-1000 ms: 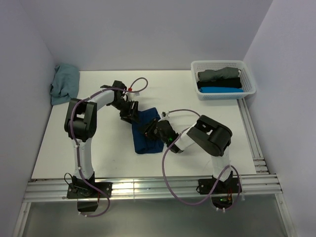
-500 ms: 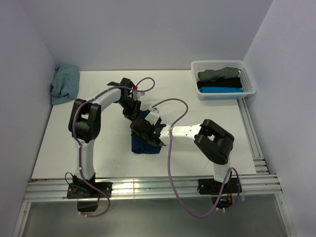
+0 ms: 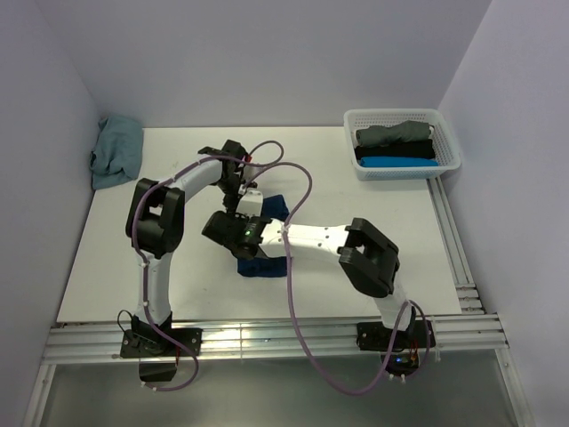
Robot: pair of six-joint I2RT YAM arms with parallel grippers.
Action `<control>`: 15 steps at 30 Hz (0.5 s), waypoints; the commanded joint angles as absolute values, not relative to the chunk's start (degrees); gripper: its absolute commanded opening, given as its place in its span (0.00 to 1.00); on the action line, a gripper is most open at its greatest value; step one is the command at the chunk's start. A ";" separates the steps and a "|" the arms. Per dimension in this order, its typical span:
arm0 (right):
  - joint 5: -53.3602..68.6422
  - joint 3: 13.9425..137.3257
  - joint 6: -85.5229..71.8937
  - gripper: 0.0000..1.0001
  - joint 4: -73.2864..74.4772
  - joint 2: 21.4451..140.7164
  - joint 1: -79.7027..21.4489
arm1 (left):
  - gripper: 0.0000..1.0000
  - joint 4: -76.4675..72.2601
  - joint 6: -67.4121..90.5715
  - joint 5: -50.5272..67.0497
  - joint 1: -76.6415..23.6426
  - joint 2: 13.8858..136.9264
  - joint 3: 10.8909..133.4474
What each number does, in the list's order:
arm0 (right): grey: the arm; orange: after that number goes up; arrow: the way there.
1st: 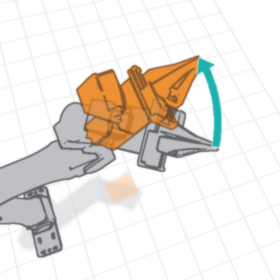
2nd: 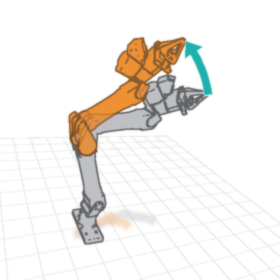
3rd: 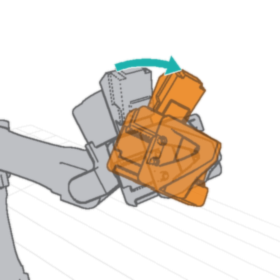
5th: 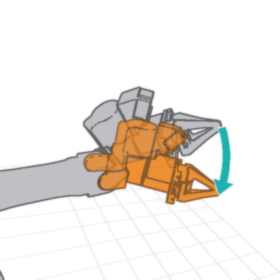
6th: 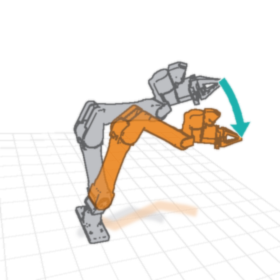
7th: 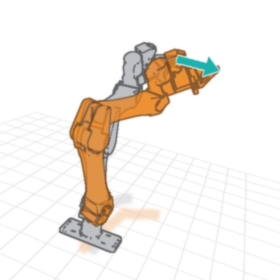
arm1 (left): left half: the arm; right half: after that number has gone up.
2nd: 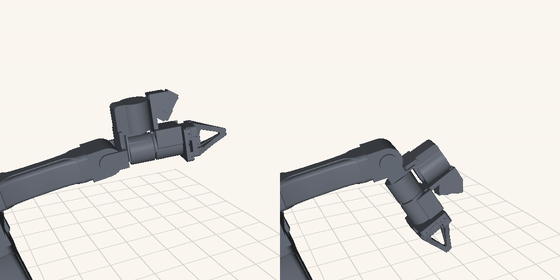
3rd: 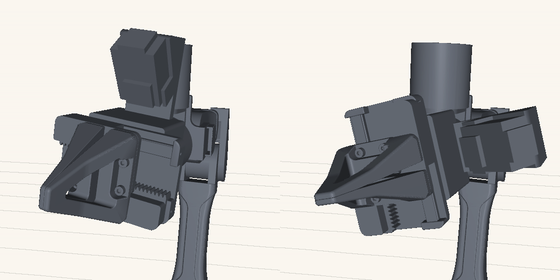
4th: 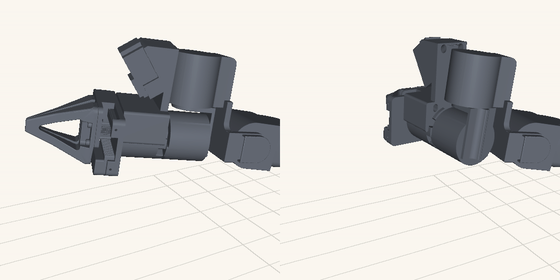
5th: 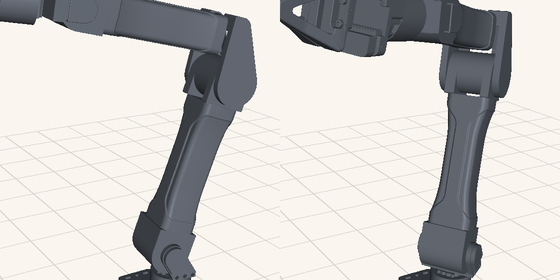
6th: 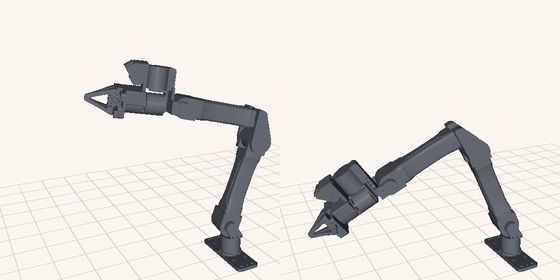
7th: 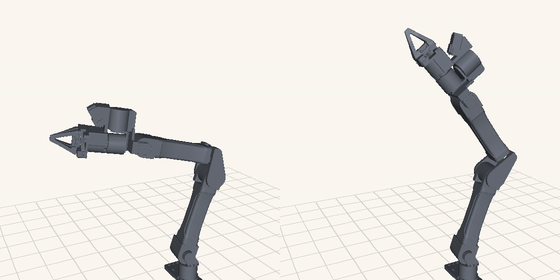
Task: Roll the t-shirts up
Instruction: Roll the tshirt
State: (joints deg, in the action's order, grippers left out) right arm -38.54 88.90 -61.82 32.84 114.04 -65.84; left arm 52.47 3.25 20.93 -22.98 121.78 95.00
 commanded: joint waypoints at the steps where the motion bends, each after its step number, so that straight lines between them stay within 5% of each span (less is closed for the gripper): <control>1: -42.80 92.37 -59.68 0.57 36.39 118.29 -65.39 | 0.22 52.64 2.81 18.54 -23.55 123.22 97.12; 8: -42.98 97.03 -62.40 0.56 43.06 124.45 -65.65 | 0.28 53.08 2.81 18.19 -23.64 123.57 98.08; 15: -41.49 94.67 -66.09 0.54 45.62 125.07 -66.88 | 0.58 54.75 3.08 19.42 -23.55 124.45 102.12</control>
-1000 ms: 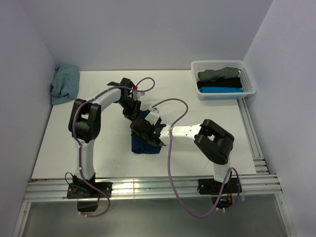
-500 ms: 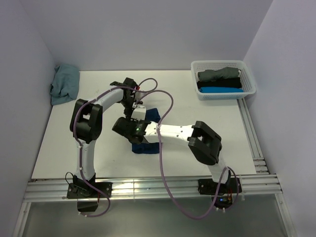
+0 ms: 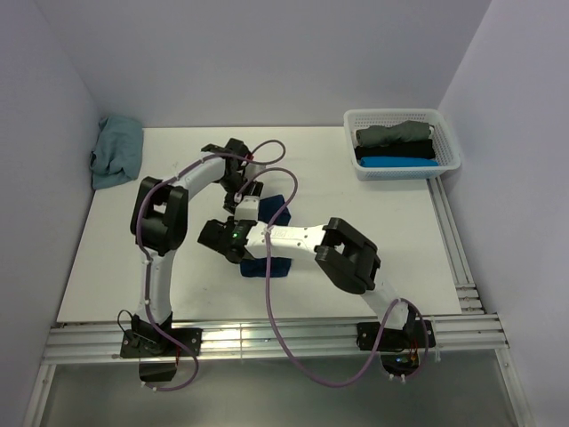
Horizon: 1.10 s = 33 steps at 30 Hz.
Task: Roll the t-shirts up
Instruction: Roll the tshirt
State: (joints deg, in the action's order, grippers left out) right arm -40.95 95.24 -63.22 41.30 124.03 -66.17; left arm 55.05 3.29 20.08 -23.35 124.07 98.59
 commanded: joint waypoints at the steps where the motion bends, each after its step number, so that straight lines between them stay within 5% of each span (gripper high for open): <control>1: -41.31 93.96 -66.35 0.53 44.66 124.81 -66.88 | 0.62 55.02 2.99 19.77 -23.47 124.54 103.87; 9: -33.52 79.41 -62.23 0.48 26.58 114.90 -65.05 | 0.86 59.15 1.50 28.46 -19.52 124.37 113.37; 16: -17.53 56.19 -61.70 0.40 -10.56 101.61 -58.28 | 0.87 61.00 -5.34 35.76 -16.70 122.35 108.83; 28: -4.67 42.81 -70.57 0.39 -36.43 101.69 -51.42 | 0.88 49.75 -3.00 39.99 -16.70 120.41 93.34; 33: -1.58 39.46 -74.35 0.38 -44.12 104.59 -49.92 | 0.78 46.23 -0.53 37.98 -16.70 121.55 91.58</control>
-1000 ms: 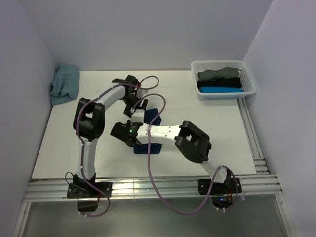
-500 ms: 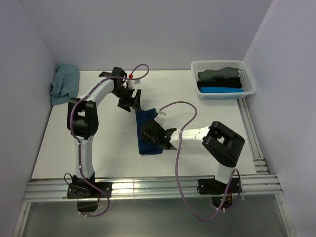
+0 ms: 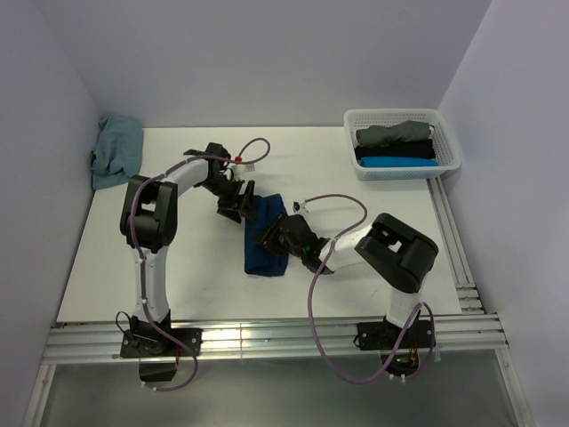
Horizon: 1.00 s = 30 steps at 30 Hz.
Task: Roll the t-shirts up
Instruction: Roll the tshirt
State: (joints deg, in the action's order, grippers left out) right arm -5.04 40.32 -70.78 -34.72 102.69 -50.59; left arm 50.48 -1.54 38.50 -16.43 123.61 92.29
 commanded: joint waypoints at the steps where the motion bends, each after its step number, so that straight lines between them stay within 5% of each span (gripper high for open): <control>1: -1.50 39.64 -74.44 0.38 -43.43 104.76 -49.92 | 0.75 46.58 1.56 37.27 -16.87 122.25 91.93; 11: -6.15 42.79 -72.07 0.39 -28.49 103.19 -51.68 | 0.36 50.97 1.50 24.88 -20.12 123.31 96.06; 19: -20.55 58.08 -65.57 0.55 6.26 102.57 -56.33 | 0.31 52.47 1.32 20.39 -22.67 121.20 96.41; 30: -36.64 83.05 -62.23 0.58 34.89 108.45 -63.01 | 0.28 54.49 2.20 17.84 -24.70 121.46 98.26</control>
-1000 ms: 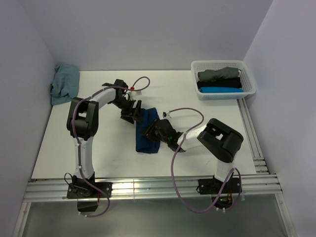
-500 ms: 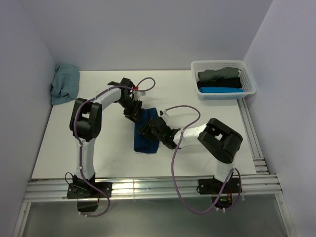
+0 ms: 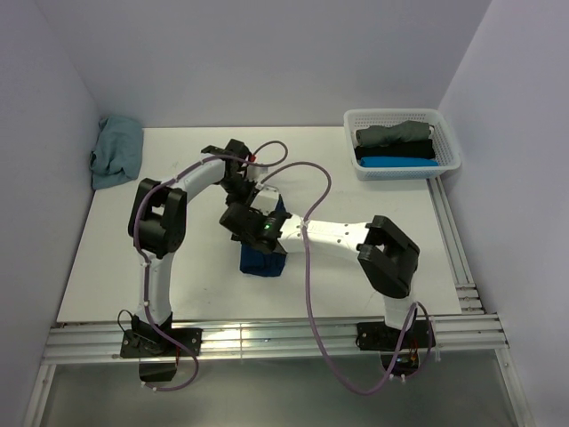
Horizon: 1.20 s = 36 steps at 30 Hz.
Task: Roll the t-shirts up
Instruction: Roll the tshirt
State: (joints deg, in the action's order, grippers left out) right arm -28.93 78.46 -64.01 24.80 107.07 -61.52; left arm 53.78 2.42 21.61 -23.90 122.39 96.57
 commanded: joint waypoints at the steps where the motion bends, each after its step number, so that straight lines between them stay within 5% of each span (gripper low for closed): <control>1: -37.09 85.23 -61.79 0.58 35.68 109.68 -63.37 | 0.28 54.58 2.28 17.58 -24.87 121.46 98.44; 18: -39.20 94.93 -60.38 0.57 41.66 122.17 -64.16 | 0.33 56.78 3.16 17.49 -26.54 122.34 101.51; 29: -36.04 90.45 -62.58 0.58 41.76 122.08 -64.43 | 0.66 59.85 2.37 21.35 -26.28 124.19 109.50; 36: -25.59 67.38 -61.96 0.51 14.48 109.46 -61.88 | 0.82 61.87 0.62 30.84 -23.38 122.52 113.64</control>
